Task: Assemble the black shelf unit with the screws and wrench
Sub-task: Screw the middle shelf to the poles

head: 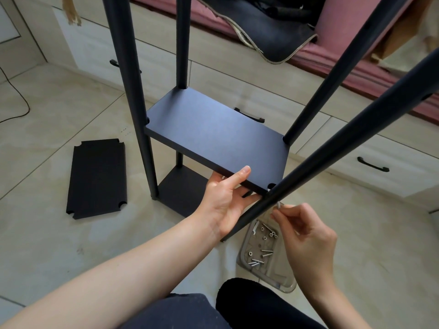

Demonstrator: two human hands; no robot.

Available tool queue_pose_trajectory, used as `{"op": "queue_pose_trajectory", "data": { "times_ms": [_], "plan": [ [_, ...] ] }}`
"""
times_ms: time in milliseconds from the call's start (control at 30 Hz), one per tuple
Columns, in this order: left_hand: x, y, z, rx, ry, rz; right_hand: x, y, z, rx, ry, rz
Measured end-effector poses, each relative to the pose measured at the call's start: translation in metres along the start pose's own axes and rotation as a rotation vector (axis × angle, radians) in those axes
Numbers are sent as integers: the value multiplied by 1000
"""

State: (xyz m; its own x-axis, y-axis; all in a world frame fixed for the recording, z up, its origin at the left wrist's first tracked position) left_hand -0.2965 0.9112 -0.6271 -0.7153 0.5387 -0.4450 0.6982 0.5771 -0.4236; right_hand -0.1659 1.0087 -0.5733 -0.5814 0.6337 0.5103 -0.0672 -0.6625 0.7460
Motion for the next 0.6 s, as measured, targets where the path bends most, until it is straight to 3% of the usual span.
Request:
{"op": "queue_pose_trajectory", "data": {
  "times_ms": [67,200,267,500,600],
  "plan": [
    [0,0,0,12,-8,1,0,-2,-2,10,-3,-29],
    [0,0,0,21,-6,4,-6,-21,-5,238,-19,-366],
    [0,0,0,26,-2,8,-6,-23,-6,317,-13,-447],
    [-2,1,-1,40,14,27,-2,-16,-1,279,13,-390],
    [-1,0,-1,40,3,20,-1,-10,0,143,0,-252]
  ]
}}
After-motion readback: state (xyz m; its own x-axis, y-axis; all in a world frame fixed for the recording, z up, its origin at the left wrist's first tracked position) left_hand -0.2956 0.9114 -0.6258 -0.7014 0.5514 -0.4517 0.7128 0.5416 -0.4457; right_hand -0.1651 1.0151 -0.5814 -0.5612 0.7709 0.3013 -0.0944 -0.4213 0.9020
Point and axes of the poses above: each hand's wrist, its own x-axis towards the middle knuckle, its own z-axis out of the back of the hand, y = z × x, the point moved 7 cm from there along x, towards the middle knuckle, and after that the axes turned 10 degrees about -y, right-handed, at the moved point
